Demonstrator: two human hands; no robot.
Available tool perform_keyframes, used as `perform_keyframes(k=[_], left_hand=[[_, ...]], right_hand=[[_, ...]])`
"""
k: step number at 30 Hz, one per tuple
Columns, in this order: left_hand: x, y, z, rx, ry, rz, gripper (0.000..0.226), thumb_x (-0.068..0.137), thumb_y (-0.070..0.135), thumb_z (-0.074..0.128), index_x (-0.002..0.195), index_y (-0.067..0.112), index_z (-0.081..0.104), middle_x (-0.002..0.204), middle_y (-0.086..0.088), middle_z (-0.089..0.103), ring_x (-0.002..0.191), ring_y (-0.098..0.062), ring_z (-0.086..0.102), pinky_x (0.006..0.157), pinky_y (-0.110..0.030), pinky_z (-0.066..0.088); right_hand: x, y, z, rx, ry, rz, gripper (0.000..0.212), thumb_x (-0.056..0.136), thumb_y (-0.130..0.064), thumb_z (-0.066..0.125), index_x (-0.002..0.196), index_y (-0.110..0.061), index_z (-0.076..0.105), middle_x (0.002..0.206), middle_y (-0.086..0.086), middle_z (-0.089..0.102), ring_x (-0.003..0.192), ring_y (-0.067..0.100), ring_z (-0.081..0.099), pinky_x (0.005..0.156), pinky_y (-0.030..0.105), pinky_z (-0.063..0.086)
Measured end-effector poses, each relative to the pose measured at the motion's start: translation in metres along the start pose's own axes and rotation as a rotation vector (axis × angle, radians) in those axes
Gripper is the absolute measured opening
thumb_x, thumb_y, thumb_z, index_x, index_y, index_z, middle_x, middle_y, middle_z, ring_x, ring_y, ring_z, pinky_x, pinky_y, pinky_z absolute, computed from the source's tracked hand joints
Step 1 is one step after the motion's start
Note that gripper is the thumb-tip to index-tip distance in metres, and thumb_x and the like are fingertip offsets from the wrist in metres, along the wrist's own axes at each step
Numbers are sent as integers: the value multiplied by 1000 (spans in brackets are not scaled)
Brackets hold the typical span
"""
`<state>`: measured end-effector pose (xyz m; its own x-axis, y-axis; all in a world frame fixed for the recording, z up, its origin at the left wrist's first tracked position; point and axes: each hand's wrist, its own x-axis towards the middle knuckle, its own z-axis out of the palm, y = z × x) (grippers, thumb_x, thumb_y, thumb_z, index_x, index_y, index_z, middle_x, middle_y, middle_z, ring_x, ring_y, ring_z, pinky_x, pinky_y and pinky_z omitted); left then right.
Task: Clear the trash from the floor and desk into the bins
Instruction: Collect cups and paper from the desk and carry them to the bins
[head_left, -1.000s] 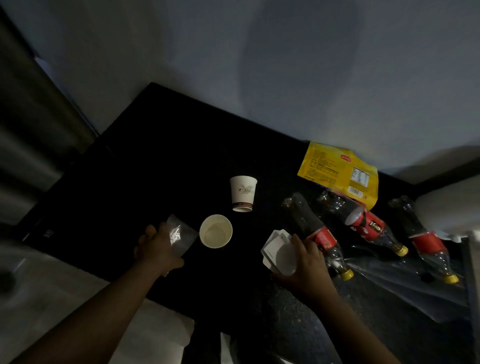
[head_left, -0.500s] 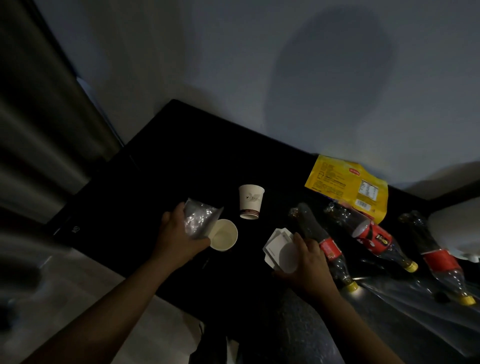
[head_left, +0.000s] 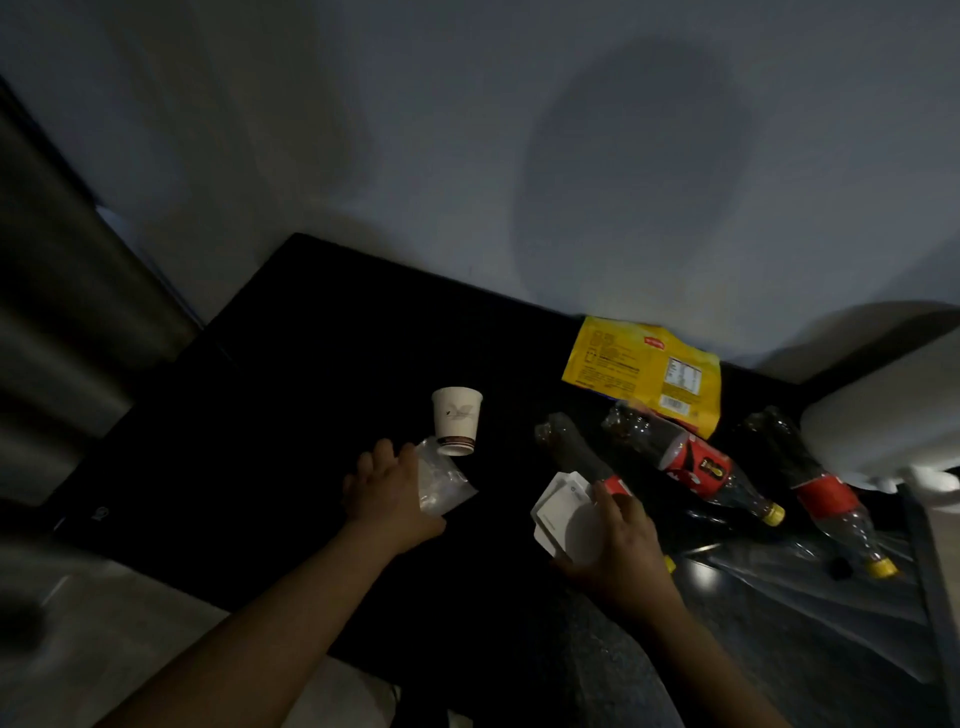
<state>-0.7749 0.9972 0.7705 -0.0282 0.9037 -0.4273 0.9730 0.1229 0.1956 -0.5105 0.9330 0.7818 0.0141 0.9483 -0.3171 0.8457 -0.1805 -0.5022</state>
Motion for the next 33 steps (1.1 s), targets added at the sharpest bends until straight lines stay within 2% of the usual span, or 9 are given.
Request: perform_keyframes(k=[4, 8, 14, 20, 25, 30, 33], left_hand=[[4, 2, 10, -18, -34, -46, 98, 57, 50, 75, 135, 19, 24, 128, -8, 31, 119, -31, 37, 95, -43, 42], [8, 2, 16, -62, -12, -79, 80, 64, 40, 75, 128, 16, 32, 126, -11, 35, 116, -33, 39, 93, -41, 44], [14, -4, 16, -141, 69, -59, 61, 72, 41, 69, 117, 14, 39, 121, -14, 44, 108, -34, 48, 86, -37, 45], [10, 1, -14, -304, 87, 163, 58, 72, 38, 70, 117, 15, 41, 115, -10, 47, 102, -30, 52, 76, -32, 45], [-3, 18, -42, -418, 80, 317, 70, 65, 32, 67, 126, 17, 39, 118, -10, 47, 102, -29, 53, 82, -36, 50], [-19, 54, -66, -484, 53, 503, 57, 68, 24, 67, 118, 23, 41, 114, -3, 46, 100, -24, 51, 79, -31, 44], [-32, 85, -76, -486, 16, 600, 60, 70, 25, 67, 122, 26, 38, 120, 2, 42, 104, -21, 48, 75, -28, 38]], right_hand=[[-4, 8, -6, 47, 23, 2, 99, 67, -52, 77, 146, -27, 23, 145, 3, 27, 130, 22, 31, 106, 40, 38], [-7, 17, -10, 68, -2, 18, 103, 65, -57, 76, 147, -32, 18, 147, 0, 25, 130, 20, 30, 107, 41, 38], [-13, 13, -12, 60, 63, 65, 107, 62, -61, 74, 147, -33, 15, 142, -1, 28, 127, 19, 31, 107, 42, 37], [-31, -15, -8, 110, 188, 171, 109, 61, -60, 76, 148, -28, 19, 141, -1, 30, 125, 17, 35, 106, 39, 39], [-53, -40, -5, 230, 314, 305, 106, 63, -52, 78, 148, -25, 21, 142, 2, 30, 128, 20, 33, 106, 39, 39], [-84, -51, -22, 284, 489, 420, 105, 63, -49, 80, 148, -28, 22, 141, -2, 29, 128, 19, 33, 103, 40, 43], [-109, -49, -37, 280, 589, 486, 106, 63, -52, 79, 148, -28, 21, 138, -4, 30, 125, 18, 36, 102, 38, 44]])
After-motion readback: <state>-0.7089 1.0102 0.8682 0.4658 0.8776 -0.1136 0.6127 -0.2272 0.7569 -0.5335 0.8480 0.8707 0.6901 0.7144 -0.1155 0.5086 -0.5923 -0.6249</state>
